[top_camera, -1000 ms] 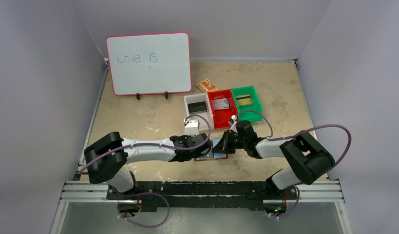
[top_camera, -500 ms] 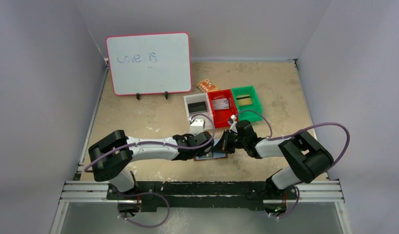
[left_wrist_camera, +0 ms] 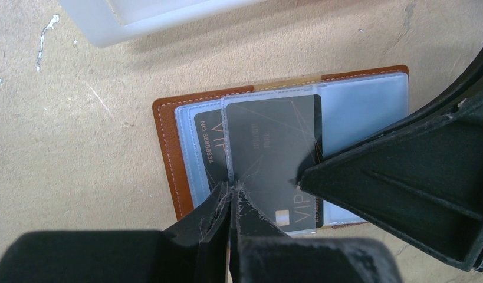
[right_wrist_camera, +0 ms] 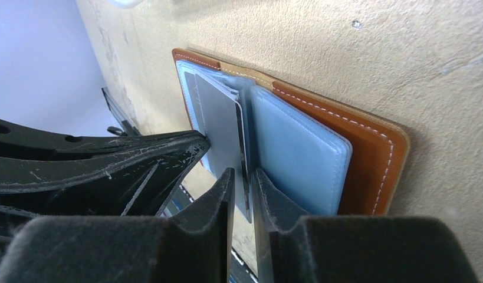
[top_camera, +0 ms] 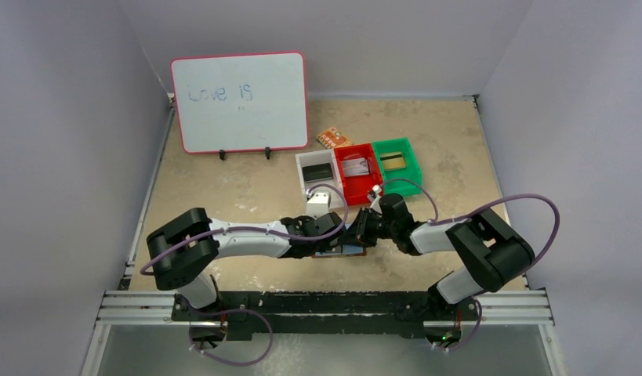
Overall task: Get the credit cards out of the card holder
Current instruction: Remove the credit card from the card holder.
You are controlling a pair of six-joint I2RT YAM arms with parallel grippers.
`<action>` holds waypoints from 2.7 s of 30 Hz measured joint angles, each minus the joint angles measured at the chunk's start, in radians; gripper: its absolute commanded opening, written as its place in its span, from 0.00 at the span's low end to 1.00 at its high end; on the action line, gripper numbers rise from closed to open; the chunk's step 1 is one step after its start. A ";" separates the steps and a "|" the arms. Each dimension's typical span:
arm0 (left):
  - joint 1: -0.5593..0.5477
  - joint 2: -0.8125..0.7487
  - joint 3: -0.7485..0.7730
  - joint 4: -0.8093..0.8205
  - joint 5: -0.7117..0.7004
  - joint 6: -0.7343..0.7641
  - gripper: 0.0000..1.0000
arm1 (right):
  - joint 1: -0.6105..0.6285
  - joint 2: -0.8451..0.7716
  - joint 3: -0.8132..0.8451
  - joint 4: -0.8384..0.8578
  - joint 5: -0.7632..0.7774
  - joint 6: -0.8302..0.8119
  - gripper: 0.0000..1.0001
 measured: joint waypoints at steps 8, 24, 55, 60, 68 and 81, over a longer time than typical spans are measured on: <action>-0.003 0.002 0.000 0.000 -0.006 -0.002 0.00 | 0.000 -0.030 -0.010 -0.008 0.017 0.022 0.10; -0.007 0.011 0.007 -0.002 -0.026 -0.010 0.00 | -0.018 -0.094 -0.031 -0.033 0.037 0.010 0.00; -0.028 0.040 0.032 0.003 -0.043 0.010 0.00 | -0.124 -0.113 -0.064 -0.026 -0.046 -0.065 0.17; -0.034 0.058 0.051 -0.002 -0.043 0.010 0.00 | -0.124 -0.100 -0.064 0.025 -0.047 -0.045 0.18; -0.034 0.068 0.064 -0.016 -0.044 0.010 0.00 | -0.124 -0.055 -0.064 0.071 -0.052 -0.035 0.02; -0.039 0.072 0.072 -0.027 -0.050 0.005 0.00 | -0.124 -0.389 -0.009 -0.328 0.103 -0.148 0.00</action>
